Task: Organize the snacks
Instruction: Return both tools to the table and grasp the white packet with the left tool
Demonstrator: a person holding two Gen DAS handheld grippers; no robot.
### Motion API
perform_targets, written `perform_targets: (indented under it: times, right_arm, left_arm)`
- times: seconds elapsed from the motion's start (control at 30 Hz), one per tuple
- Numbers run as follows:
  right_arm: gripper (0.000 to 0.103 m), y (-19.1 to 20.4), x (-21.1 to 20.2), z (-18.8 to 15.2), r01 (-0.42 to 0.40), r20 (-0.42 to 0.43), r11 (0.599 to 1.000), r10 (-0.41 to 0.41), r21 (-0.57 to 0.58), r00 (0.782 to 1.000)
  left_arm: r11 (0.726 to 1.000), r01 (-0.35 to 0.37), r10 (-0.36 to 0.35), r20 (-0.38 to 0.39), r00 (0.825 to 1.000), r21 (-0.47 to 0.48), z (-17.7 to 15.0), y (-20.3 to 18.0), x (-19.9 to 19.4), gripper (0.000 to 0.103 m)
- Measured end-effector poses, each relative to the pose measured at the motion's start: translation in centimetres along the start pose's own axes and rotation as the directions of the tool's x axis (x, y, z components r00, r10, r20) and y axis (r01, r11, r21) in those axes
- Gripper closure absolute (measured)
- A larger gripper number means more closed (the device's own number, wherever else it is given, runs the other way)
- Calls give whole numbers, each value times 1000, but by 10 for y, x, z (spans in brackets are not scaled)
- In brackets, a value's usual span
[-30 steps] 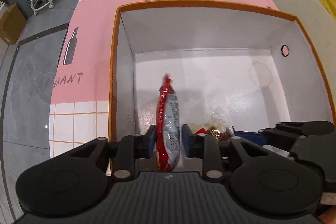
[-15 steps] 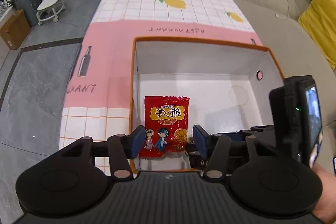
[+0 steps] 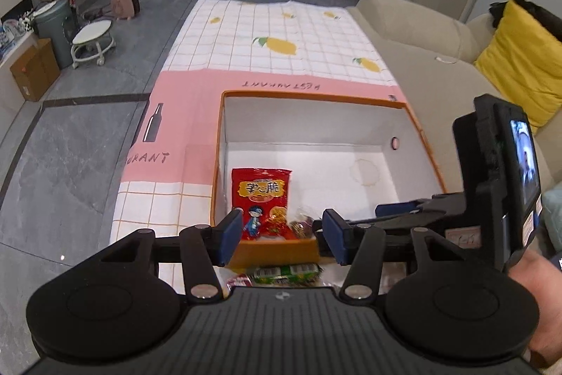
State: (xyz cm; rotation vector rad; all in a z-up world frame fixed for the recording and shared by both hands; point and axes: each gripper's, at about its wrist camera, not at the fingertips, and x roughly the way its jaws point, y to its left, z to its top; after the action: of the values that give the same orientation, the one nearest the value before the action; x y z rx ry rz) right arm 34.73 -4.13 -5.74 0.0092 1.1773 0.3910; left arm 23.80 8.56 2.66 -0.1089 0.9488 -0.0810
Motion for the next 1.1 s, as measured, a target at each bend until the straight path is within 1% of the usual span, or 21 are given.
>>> perform_targets:
  times: [0.07, 0.13, 0.27, 0.37, 0.4, 0.47, 0.53, 0.57, 0.63, 0.7, 0.8, 0.9, 0.93, 1.0, 1.1]
  right_arm:
    - [27, 0, -16, -7, 4, 28, 1000, -4, -5, 1000]
    - [27, -3, -30, -15, -11, 46, 1000, 11, -2, 999]
    - [27, -7, -60, -38, -17, 90, 1000, 17, -3, 996]
    - [27, -13, -86, -61, -8, 148, 1000, 11, -17, 989]
    - [27, -16, -95, -71, -4, 172, 1000, 8, -20, 985]
    - [27, -23, -109, -91, 11, 217, 1000, -6, -23, 976]
    - [27, -31, -121, -112, 22, 253, 999, -15, -25, 967]
    - [27, -36, -127, -126, 27, 271, 999, -19, -24, 962]
    - [27, -42, -134, -149, 36, 287, 999, -27, -25, 957]
    - [27, -48, -135, -172, 49, 283, 999, -42, -18, 958]
    - [27, -58, -133, -200, 48, 281, 999, -46, 1, 959]
    - [27, -69, -125, -227, 31, 277, 998, -43, 46, 960]
    - [27, -70, -122, -233, 34, 272, 998, -47, 52, 961]
    - [27, -71, -112, -240, 50, 256, 997, -63, 57, 965]
    - [27, -71, -99, -242, 61, 238, 997, -72, 54, 969]
  left_arm:
    - [1000, 11, -11, 26, 1000, 1, -8, -3, -13, 41]
    - [1000, 28, -28, 50, 998, -3, -16, -6, -26, 42]
    - [997, 82, -81, 85, 993, -12, -32, -12, -50, 41]
    - [996, 90, -92, 122, 988, 21, -48, -22, -65, 40]
    - [995, 92, -96, 130, 987, 38, -54, -25, -68, 39]
    - [991, 120, -127, 136, 982, 63, -68, -32, -71, 35]
    - [980, 180, -189, 105, 976, 90, -83, -38, -68, 33]
    - [975, 197, -205, 80, 975, 100, -90, -41, -64, 33]
    - [971, 203, -208, 26, 978, 130, -107, -48, -54, 33]
    - [967, 193, -192, -22, 981, 168, -123, -56, -44, 32]
    - [963, 164, -147, -95, 985, 213, -145, -65, -28, 28]
    - [956, 134, -104, -123, 987, 261, -166, -73, -17, 26]
    - [953, 131, -98, -133, 986, 273, -172, -75, -13, 24]
    - [950, 131, -87, -162, 983, 284, -185, -79, -2, 23]
    - [944, 105, -35, -222, 974, 312, -197, -85, 22, 23]
